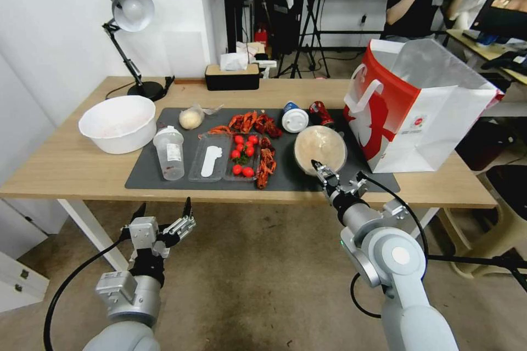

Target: Pick up the trash from the table and place it into the takeout bag.

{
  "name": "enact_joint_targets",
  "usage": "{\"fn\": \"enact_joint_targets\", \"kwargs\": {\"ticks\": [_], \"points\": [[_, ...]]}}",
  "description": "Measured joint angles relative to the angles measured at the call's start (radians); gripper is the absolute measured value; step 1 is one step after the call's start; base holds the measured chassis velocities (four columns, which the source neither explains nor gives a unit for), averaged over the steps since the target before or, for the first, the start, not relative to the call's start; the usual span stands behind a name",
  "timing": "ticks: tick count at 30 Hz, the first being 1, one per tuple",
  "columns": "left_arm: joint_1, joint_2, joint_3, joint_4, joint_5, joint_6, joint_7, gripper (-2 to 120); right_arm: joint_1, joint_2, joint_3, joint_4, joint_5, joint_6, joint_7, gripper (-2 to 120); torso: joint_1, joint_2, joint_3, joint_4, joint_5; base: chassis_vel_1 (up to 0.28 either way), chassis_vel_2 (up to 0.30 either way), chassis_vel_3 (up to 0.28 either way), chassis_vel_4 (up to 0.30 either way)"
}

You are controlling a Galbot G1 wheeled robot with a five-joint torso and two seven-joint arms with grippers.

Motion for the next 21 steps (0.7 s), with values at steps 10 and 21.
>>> {"fn": "enact_joint_targets", "kwargs": {"ticks": [10, 21], "points": [[-0.003, 0.003, 0.005, 0.001, -0.004, -0.005, -0.004, 100, -0.042, -0.038, 0.003, 0.028, -0.233, -0.017, -0.125, 0, 0.000, 0.000, 0.000, 0.0000, 0.0001, 0.000, 0.000, 0.000, 0.000], [0.011, -0.001, 0.006, -0.006, -0.002, -0.018, -0.007, 100, -0.083, -0.161, 0.023, 0.086, -0.874, 0.124, -0.490, 0, 0.000, 0.000, 0.000, -0.0001, 0.0003, 0.000, 0.000, 0.000, 0.000]]}}
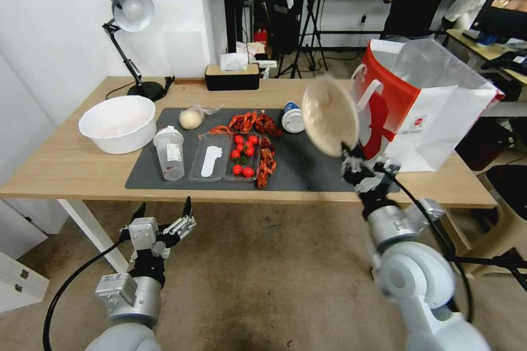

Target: Pick up the trash from the table and place it into the takeout bag.

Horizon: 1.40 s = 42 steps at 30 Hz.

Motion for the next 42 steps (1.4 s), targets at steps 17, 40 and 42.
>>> {"fn": "enact_joint_targets", "kwargs": {"ticks": [17, 40, 42], "points": [[0.028, -0.012, 0.004, -0.026, 0.002, 0.002, 0.001, 100, 0.089, -0.166, 0.093, 0.038, -0.042, 0.091, 0.036, 0, 0.000, 0.000, 0.000, 0.0002, 0.0000, 0.000, 0.000, 0.000, 0.000], [0.064, -0.031, -0.008, -0.044, 0.017, 0.000, 0.002, 100, 0.365, -0.414, 0.190, -0.182, 0.191, -0.041, 0.289, 43, 0.000, 0.000, 0.000, 0.0001, -0.0002, 0.000, 0.000, 0.000, 0.000], [0.069, -0.031, -0.007, -0.044, 0.015, 0.000, 0.002, 100, 0.366, -0.415, 0.187, -0.189, 0.193, -0.046, 0.282, 52, 0.000, 0.000, 0.000, 0.0001, -0.0004, 0.000, 0.000, 0.000, 0.000]]}}
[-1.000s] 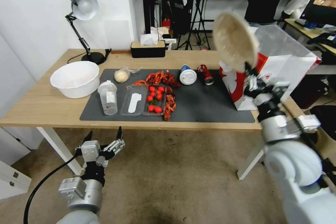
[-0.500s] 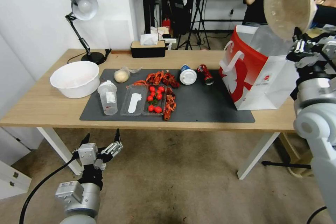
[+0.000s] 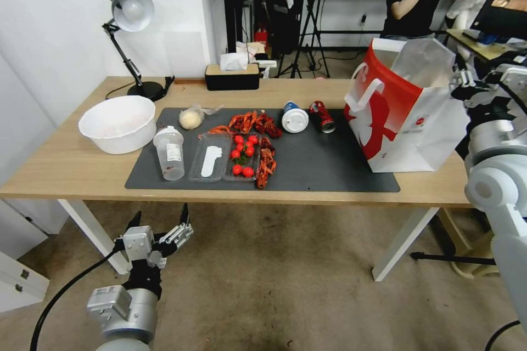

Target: Pick up the trash from the table and place it into the takeout bag.

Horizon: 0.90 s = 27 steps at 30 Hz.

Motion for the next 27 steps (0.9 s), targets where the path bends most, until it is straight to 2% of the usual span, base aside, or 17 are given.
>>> {"fn": "enact_joint_targets", "kwargs": {"ticks": [2, 6, 10, 11, 12, 17, 21, 23, 25, 27], "points": [[0.004, 0.000, 0.002, -0.006, -0.010, 0.000, -0.001, 100, -0.003, -0.003, -0.015, -0.013, -0.036, 0.011, -0.024, 64, 0.000, 0.000, 0.000, 0.0000, 0.0002, 0.000, 0.000, 0.000, 0.000], [0.005, 0.000, 0.001, -0.007, -0.012, 0.000, -0.001, 100, -0.003, -0.001, -0.023, -0.012, -0.042, 0.016, -0.031, 72, 0.000, 0.000, 0.000, 0.0000, 0.0000, 0.000, 0.000, 0.000, 0.000], [0.018, 0.001, -0.001, -0.015, -0.012, -0.001, -0.002, 100, -0.005, -0.002, -0.025, 0.011, -0.044, 0.026, -0.047, 92, 0.000, 0.000, 0.000, 0.0000, 0.0000, 0.000, 0.000, 0.000, 0.000], [0.018, 0.001, -0.001, -0.015, -0.012, -0.001, -0.002, 100, -0.005, -0.002, -0.025, 0.011, -0.044, 0.026, -0.047, 92, 0.000, 0.000, 0.000, 0.0000, 0.0000, 0.000, 0.000, 0.000, 0.000], [0.019, 0.000, -0.001, -0.015, -0.012, -0.001, -0.002, 100, -0.009, -0.002, -0.024, 0.022, -0.033, 0.032, -0.056, 96, 0.000, 0.000, 0.000, 0.0001, 0.0000, 0.000, 0.000, 0.000, 0.000], [0.022, 0.000, -0.002, -0.016, -0.011, -0.003, -0.002, 100, -0.037, 0.003, -0.022, 0.073, 0.032, 0.049, -0.089, 100, 0.000, 0.000, 0.000, 0.0001, 0.0000, 0.000, 0.000, 0.000, 0.000], [0.023, -0.001, -0.005, -0.017, -0.010, -0.007, -0.003, 100, -0.124, 0.030, -0.022, 0.157, 0.082, 0.059, -0.153, 100, 0.000, 0.000, 0.000, 0.0001, -0.0001, 0.000, 0.000, 0.000, 0.000], [0.022, -0.003, -0.006, -0.016, -0.010, -0.009, -0.003, 100, -0.182, 0.048, -0.025, 0.190, 0.065, 0.076, -0.192, 100, 0.000, 0.000, 0.000, 0.0000, 0.0000, 0.000, 0.000, 0.000, 0.000], [0.024, -0.007, -0.007, -0.014, -0.009, -0.017, -0.003, 100, -0.277, 0.069, -0.028, 0.225, -0.008, 0.112, -0.239, 100, 0.000, 0.000, 0.000, 0.0000, 0.0000, 0.000, 0.000, 0.000, 0.000], [0.024, -0.007, -0.007, -0.013, -0.009, -0.020, -0.003, 100, -0.289, 0.072, -0.028, 0.229, -0.022, 0.119, -0.244, 100, 0.000, 0.000, 0.000, 0.0000, 0.0000, 0.000, 0.000, 0.000, 0.000]]}}
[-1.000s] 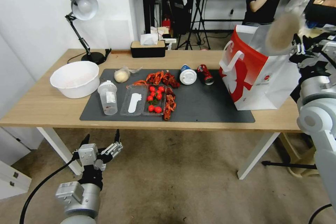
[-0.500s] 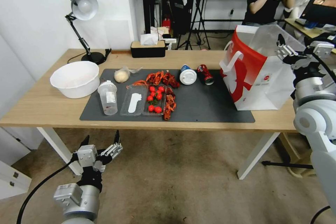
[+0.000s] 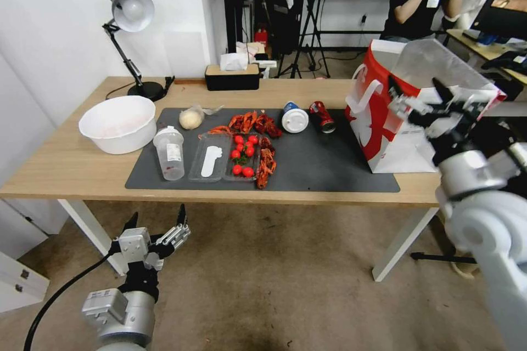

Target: Pick up the trash from the table and place it into the takeout bag.

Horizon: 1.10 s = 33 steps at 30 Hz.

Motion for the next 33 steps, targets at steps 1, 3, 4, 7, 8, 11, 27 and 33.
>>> {"fn": "enact_joint_targets", "kwargs": {"ticks": [1, 3, 4, 7, 8, 11, 27, 33], "points": [[0.000, 0.000, 0.000, 0.000, 0.000, -0.001, 0.000, 100, -0.009, 0.002, 0.000, 0.002, -0.010, 0.006, -0.004, 100, 0.000, 0.000, 0.000, 0.0001, 0.0000, 0.000, 0.000, 0.000, 0.000], [0.000, 0.000, 0.000, 0.000, 0.000, -0.002, 0.000, 100, -0.015, 0.004, 0.000, 0.004, -0.017, 0.010, -0.007, 100, 0.000, 0.000, 0.000, 0.0001, 0.0000, 0.000, 0.000, 0.000, 0.000], [0.000, -0.001, 0.000, 0.001, 0.000, -0.002, 0.000, 100, -0.020, 0.005, 0.000, 0.005, -0.023, 0.013, -0.009, 100, 0.000, 0.000, 0.000, 0.0001, -0.0001, 0.000, 0.000, 0.000, 0.000], [0.001, -0.001, -0.001, 0.002, 0.000, -0.005, 0.001, 100, -0.047, 0.012, 0.000, 0.010, -0.050, 0.029, -0.020, 100, 0.000, 0.000, 0.000, 0.0001, -0.0001, 0.000, 0.000, 0.000, 0.000], [0.001, -0.001, -0.001, 0.002, 0.000, -0.005, 0.001, 100, -0.047, 0.012, 0.000, 0.010, -0.050, 0.029, -0.020, 100, 0.000, 0.000, 0.000, 0.0001, -0.0001, 0.000, 0.000, 0.000, 0.000], [0.000, -0.001, -0.003, 0.006, 0.000, -0.009, 0.003, 100, -0.150, 0.048, -0.001, 0.019, -0.130, 0.100, -0.040, 100, 0.000, 0.000, 0.000, 0.0000, -0.0001, 0.000, 0.000, 0.000, 0.000], [-0.010, 0.007, -0.010, 0.027, -0.003, -0.029, 0.008, 100, -0.452, 0.207, -0.040, -0.076, -0.329, 0.370, -0.059, 100, 0.000, 0.000, 0.000, 0.0000, 0.0000, 0.000, 0.000, 0.000, 0.000], [-0.016, 0.011, -0.008, 0.035, -0.003, -0.030, 0.015, 100, -0.501, 0.250, -0.060, -0.125, -0.366, 0.431, -0.058, 100, 0.000, 0.000, 0.000, 0.0001, -0.0001, 0.000, 0.000, 0.000, 0.000]]}}
